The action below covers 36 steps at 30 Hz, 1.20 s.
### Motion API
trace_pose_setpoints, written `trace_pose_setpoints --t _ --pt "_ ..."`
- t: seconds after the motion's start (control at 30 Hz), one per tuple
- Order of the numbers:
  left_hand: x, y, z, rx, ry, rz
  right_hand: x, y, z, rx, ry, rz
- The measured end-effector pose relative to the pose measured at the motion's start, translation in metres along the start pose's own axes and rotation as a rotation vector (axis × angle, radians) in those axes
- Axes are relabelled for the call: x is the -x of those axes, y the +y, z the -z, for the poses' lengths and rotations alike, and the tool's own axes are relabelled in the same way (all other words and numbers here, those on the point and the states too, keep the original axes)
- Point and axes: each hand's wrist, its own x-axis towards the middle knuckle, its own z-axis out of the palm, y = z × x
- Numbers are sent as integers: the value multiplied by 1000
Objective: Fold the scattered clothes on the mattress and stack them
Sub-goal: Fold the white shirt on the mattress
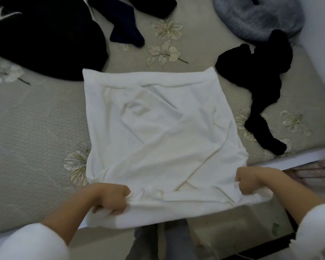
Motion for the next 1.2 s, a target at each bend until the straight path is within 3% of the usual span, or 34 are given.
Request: trace_pose_setpoints --t 0.17,0.3,0.47,0.6,0.77,0.93,1.07,1.2 --pt "15 -16 41 270 196 -112 -2 0 36 -144 439 152" --pt "36 -17 92 463 336 -228 -6 -8 84 -242 680 223" --pt "40 -26 157 482 434 -142 -21 -20 166 -293 780 295" --pt "34 -23 223 403 631 -30 -40 -31 232 -270 867 330" --pt "-9 -20 268 165 1161 248 -87 -41 284 -247 1024 232" --pt "-69 -31 239 311 1168 413 -138 -37 269 -328 938 89" --pt "-83 -29 242 291 1316 462 -155 -27 267 -354 1065 90" --pt "-74 -20 266 577 1537 480 -157 -31 284 -573 1211 75"
